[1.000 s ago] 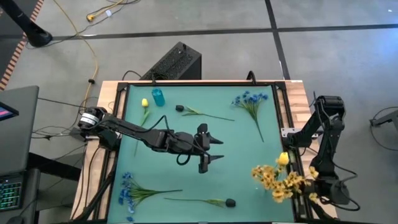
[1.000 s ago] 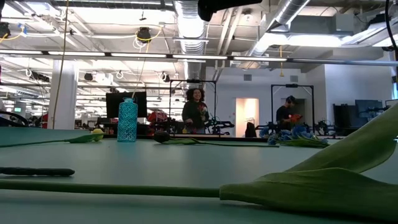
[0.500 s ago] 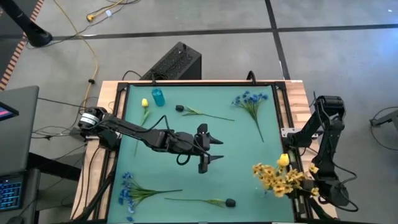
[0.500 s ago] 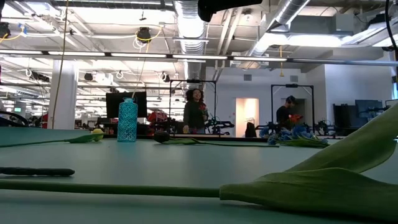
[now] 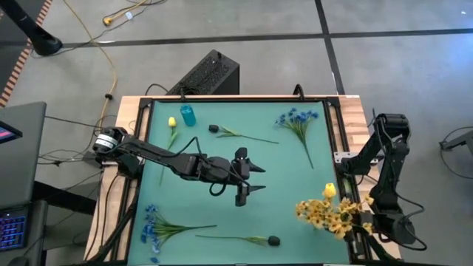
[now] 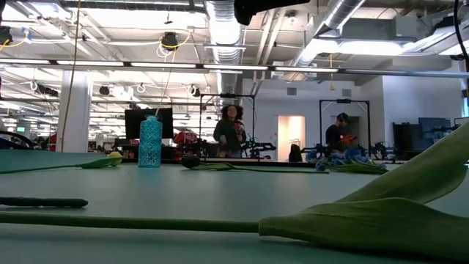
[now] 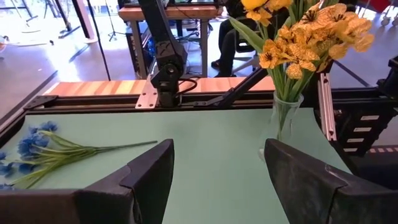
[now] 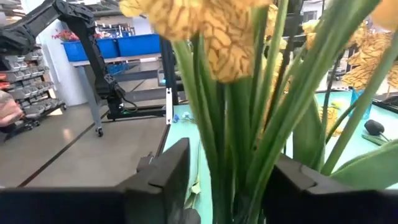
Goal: Sort flowers into vase by color
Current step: Put the yellow flower into the transparent vase
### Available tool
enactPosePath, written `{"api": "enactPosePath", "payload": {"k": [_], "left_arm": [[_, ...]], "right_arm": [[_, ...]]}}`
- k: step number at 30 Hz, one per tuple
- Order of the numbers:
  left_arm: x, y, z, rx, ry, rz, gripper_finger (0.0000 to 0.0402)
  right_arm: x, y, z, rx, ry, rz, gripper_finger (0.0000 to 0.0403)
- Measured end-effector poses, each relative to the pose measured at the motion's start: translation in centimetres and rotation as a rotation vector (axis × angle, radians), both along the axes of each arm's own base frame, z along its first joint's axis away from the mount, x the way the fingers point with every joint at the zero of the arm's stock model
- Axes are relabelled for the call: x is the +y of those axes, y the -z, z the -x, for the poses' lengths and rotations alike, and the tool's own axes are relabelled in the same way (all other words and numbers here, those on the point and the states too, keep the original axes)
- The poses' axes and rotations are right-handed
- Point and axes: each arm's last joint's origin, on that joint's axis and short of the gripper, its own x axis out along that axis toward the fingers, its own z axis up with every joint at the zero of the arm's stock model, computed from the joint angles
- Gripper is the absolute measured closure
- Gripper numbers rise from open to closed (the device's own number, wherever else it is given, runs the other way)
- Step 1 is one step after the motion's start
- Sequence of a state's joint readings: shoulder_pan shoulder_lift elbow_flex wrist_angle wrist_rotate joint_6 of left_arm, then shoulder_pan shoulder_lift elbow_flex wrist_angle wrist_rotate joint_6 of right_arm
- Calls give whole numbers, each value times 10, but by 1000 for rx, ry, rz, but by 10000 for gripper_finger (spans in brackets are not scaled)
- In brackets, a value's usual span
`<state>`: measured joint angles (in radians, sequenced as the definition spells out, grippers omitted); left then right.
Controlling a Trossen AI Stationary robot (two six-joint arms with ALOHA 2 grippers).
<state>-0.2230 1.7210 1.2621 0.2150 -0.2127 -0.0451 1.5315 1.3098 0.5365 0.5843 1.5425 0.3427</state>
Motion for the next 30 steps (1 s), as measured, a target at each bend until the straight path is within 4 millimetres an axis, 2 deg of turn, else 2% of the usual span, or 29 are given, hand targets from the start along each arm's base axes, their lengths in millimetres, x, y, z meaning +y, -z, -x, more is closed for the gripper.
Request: {"api": "enactPosePath", "payload": {"k": [4,9,30], "left_arm": [[0,0,0,0,2,-10,162],[0,0,0,3,3,-11,162],[-1,3,1,27,59,-33,162]], "right_arm": [[-1,-4,0,5,-33,-11,176],[-4,-12,0,13,-100,-46,158],[-35,-58,25,-28,-247,59,156]]}}
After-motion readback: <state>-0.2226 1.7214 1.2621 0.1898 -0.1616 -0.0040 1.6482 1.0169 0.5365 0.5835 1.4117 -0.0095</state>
